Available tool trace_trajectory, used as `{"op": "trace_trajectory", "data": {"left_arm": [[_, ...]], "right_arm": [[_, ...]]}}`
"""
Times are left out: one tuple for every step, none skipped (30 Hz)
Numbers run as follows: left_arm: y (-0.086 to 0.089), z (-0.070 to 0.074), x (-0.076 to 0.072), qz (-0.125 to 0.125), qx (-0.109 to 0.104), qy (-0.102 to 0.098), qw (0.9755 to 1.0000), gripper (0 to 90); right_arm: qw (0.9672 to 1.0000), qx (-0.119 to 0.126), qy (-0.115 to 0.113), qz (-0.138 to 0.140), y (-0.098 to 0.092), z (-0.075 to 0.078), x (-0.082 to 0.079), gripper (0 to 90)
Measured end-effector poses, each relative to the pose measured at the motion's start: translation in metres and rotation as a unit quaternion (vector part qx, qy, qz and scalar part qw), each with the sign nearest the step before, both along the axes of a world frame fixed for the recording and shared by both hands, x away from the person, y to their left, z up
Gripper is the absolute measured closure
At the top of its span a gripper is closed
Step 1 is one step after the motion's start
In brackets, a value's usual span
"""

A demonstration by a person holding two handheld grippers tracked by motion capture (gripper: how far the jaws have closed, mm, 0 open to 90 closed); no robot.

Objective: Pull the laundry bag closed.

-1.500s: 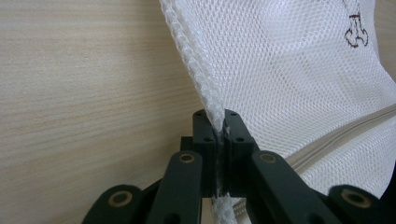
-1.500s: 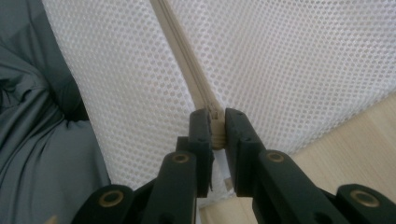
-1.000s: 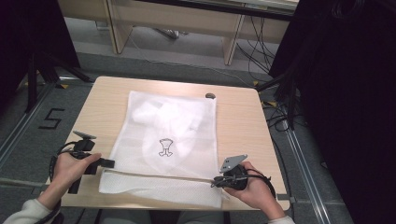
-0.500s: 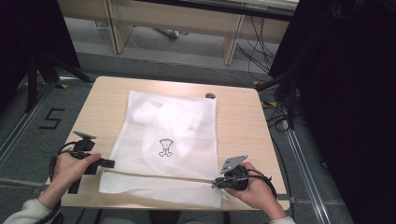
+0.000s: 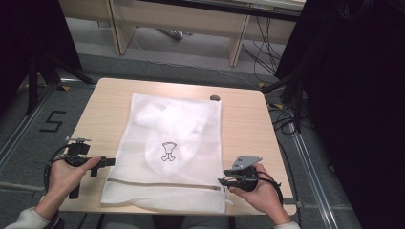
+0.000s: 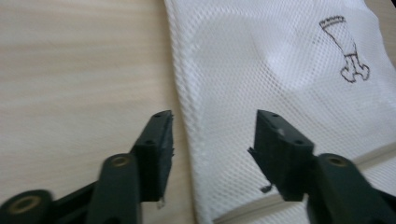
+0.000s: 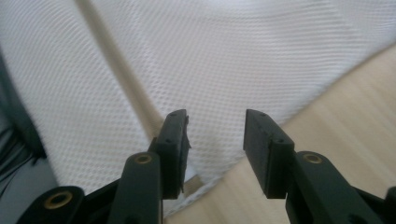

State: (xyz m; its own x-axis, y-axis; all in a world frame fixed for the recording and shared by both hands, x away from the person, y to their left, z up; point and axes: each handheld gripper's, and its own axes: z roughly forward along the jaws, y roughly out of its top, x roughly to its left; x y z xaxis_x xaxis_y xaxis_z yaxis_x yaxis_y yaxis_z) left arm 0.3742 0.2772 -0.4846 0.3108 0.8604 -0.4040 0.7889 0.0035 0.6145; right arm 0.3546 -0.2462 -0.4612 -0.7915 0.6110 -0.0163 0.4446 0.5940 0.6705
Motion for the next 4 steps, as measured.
{"op": "trace_trajectory", "data": {"left_arm": [[0.001,0.000,-0.001,0.007,-0.004,-0.010,0.9999,41.2],[0.004,0.000,-0.001,0.017,-0.007,-0.021,0.9996,40.0],[0.005,0.000,-0.001,0.017,-0.007,-0.025,0.9995,40.0],[0.007,0.000,-0.002,0.019,-0.007,-0.027,0.9994,38.7]], "right_arm": [[0.9999,0.005,-0.006,-0.014,-0.004,0.001,0.002,60.7],[0.9985,0.016,-0.017,-0.049,-0.008,0.001,0.004,60.8],[0.9985,0.016,-0.017,-0.049,-0.008,0.001,0.004,60.8],[0.9973,0.011,-0.002,-0.073,-0.014,0.004,0.005,60.7]]}}
